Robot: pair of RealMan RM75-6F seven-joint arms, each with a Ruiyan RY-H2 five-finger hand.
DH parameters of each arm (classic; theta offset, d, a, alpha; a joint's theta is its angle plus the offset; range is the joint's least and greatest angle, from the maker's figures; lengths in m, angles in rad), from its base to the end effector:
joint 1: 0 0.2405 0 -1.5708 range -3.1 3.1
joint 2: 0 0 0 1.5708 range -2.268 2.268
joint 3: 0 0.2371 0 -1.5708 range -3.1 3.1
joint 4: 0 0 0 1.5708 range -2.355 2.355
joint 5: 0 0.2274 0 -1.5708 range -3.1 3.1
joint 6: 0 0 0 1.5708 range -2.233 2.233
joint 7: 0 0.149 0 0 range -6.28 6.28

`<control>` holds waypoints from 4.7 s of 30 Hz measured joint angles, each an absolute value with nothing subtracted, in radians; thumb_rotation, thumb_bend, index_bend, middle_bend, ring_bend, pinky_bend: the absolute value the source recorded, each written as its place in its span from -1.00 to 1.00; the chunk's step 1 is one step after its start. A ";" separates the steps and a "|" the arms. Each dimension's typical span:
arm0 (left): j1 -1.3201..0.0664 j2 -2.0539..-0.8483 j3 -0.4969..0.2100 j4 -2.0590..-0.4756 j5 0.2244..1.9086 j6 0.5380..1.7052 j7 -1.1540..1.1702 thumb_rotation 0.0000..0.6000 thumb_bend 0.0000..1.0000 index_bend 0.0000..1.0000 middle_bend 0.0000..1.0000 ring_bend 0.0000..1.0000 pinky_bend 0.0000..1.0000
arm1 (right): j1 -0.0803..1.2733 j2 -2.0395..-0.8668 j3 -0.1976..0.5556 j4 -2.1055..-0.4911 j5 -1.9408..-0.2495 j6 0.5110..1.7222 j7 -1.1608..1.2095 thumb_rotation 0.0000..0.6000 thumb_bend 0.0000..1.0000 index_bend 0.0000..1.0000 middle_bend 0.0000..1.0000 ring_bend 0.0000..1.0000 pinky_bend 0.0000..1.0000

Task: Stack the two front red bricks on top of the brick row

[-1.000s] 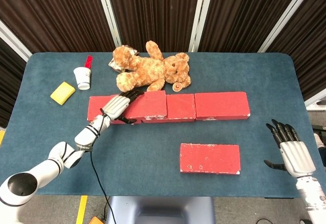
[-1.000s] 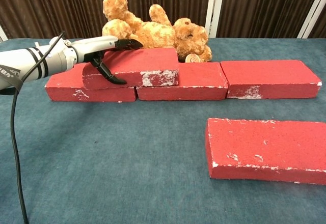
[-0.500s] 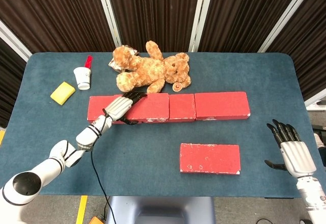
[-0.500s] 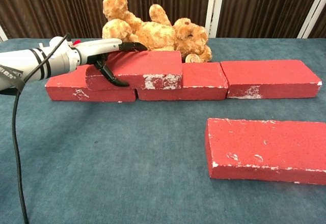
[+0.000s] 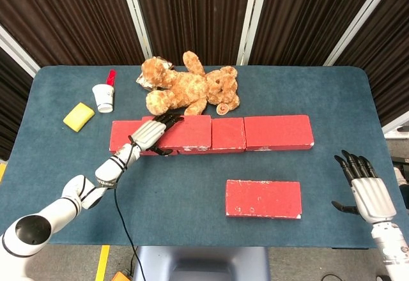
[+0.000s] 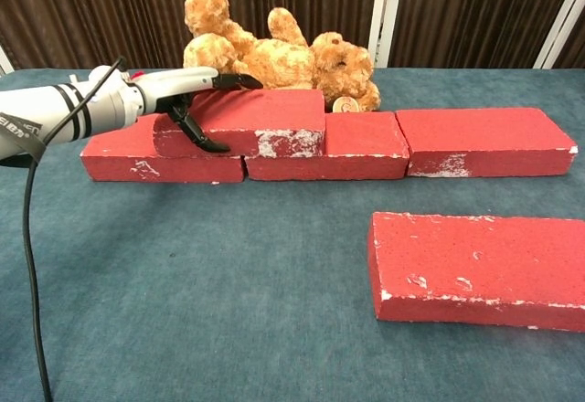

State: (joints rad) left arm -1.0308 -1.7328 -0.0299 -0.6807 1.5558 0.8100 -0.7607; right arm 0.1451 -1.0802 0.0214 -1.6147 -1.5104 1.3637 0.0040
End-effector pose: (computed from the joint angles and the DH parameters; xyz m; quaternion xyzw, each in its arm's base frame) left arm -0.1363 0.4493 -0.0398 -0.7554 -0.4152 -0.4168 0.2887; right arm -0.3018 -0.1967 0.1261 0.6412 -0.3994 0.3526 0.5522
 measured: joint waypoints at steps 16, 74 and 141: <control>-1.022 -1.702 -0.062 -0.762 1.507 0.793 -0.643 1.00 -0.60 -1.00 -1.00 -1.00 -1.00 | 0.141 -1.079 0.021 -1.613 -1.523 1.376 0.019 1.00 -0.76 -1.00 -1.00 -1.00 -1.00; -0.337 -1.449 0.085 -1.096 1.502 1.371 -0.352 1.00 -0.54 -1.00 -1.00 -1.00 -1.00 | 0.377 -1.327 -0.011 -1.672 -1.430 0.965 -0.261 1.00 -0.79 -1.00 -1.00 -1.00 -1.00; -0.257 -1.368 -0.041 -1.245 1.432 1.354 -0.160 1.00 -0.33 -1.00 -1.00 -1.00 -1.00 | 0.837 -1.329 0.250 -1.182 -1.405 0.717 0.012 1.00 -0.70 0.17 -0.02 -0.16 -0.20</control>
State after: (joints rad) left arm -0.2568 -1.3684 -0.0406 -1.2448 1.4316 1.3538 -0.1599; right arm 0.8369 -1.3289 0.2496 -1.1819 -1.4045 0.7169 0.0124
